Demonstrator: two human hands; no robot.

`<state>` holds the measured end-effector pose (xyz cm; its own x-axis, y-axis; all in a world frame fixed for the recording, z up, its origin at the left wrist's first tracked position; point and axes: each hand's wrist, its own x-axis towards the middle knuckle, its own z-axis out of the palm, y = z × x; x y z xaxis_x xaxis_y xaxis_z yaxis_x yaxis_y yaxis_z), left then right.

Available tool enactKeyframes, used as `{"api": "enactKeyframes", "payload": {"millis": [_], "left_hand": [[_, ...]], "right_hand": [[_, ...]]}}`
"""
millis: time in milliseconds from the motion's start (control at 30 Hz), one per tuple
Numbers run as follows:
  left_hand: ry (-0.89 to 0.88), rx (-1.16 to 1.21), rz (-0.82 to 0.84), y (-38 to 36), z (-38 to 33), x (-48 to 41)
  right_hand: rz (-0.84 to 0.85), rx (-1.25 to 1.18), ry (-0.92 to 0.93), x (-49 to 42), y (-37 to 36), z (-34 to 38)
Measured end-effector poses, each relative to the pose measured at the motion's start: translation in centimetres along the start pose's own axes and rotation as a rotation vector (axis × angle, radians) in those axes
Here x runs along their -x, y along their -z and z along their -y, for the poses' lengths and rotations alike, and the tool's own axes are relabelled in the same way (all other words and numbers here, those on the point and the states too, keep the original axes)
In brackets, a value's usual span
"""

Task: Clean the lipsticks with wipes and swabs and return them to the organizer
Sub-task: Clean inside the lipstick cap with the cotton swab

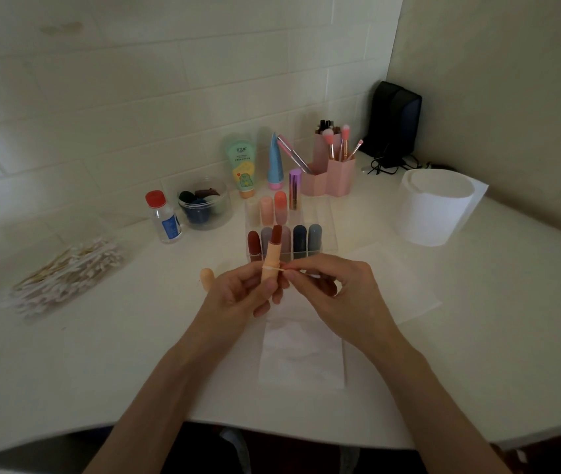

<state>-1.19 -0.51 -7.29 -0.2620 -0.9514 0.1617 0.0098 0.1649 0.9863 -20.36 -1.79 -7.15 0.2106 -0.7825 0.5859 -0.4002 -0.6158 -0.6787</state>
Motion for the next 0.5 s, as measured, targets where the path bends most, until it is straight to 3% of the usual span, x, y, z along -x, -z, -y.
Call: {"api": "enactKeyframes", "payload": {"millis": [500], "left_hand": [[0.039,0.101,0.029,0.1,-0.3,0.22]], "right_hand": [[-0.015,-0.013,0.001,-0.06,0.36,0.05]]}}
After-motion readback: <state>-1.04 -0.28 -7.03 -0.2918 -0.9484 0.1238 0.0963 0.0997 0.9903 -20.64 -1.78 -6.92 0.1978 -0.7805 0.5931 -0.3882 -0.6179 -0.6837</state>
